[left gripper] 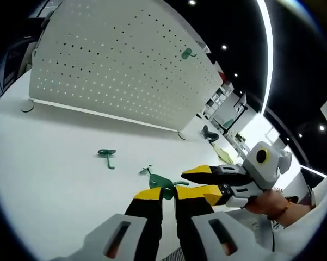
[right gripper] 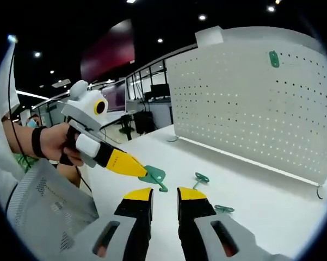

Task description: Insert the hook assembly into the mounting plate slot until the hook locks in place.

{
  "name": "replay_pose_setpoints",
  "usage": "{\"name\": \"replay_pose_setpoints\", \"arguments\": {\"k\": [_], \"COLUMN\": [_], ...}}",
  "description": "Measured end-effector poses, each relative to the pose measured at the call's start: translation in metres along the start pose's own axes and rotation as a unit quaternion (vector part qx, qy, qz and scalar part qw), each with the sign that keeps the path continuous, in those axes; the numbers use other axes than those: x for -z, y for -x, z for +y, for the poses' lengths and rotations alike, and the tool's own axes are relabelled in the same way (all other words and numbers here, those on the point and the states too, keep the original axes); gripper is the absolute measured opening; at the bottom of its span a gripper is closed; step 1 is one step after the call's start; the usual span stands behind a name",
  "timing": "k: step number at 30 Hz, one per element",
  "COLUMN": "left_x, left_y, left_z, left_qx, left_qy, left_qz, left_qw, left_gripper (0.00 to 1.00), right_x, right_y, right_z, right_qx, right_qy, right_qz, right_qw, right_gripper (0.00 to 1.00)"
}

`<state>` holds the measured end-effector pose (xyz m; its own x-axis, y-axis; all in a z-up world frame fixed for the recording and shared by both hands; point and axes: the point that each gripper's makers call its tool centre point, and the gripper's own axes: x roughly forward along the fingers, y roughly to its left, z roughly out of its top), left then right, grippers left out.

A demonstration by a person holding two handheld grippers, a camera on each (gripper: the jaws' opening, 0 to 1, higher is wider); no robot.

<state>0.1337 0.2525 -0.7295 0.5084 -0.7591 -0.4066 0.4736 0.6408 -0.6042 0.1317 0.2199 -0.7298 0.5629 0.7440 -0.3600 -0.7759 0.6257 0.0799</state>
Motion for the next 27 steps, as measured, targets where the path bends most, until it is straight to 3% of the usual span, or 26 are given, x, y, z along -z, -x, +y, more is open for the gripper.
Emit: {"name": "replay_pose_setpoints", "arguments": {"k": [7,17,27], "left_x": [0.005,0.014,0.017], "left_y": [0.001,0.0,-0.001], "left_z": [-0.008,-0.014,-0.019], "left_qx": [0.022,0.033,0.045], "left_qy": [0.021,0.017,0.026], "left_qz": [0.017,0.048,0.069], "left_qw": [0.9994,0.9982,0.9963], "left_gripper": [0.08,0.08,0.08], "right_x": [0.0,0.008,0.01], "right_y": [-0.001,-0.003,-0.002], "right_z": [0.007,0.017,0.018], "right_qx": [-0.016,-0.04,-0.036], "right_qy": [0.031,0.084,0.124], "right_qz": [0.006,0.031,0.041], "right_qw": [0.9994,0.9952,0.9908], "right_gripper": [0.11,0.08,0.04]}}
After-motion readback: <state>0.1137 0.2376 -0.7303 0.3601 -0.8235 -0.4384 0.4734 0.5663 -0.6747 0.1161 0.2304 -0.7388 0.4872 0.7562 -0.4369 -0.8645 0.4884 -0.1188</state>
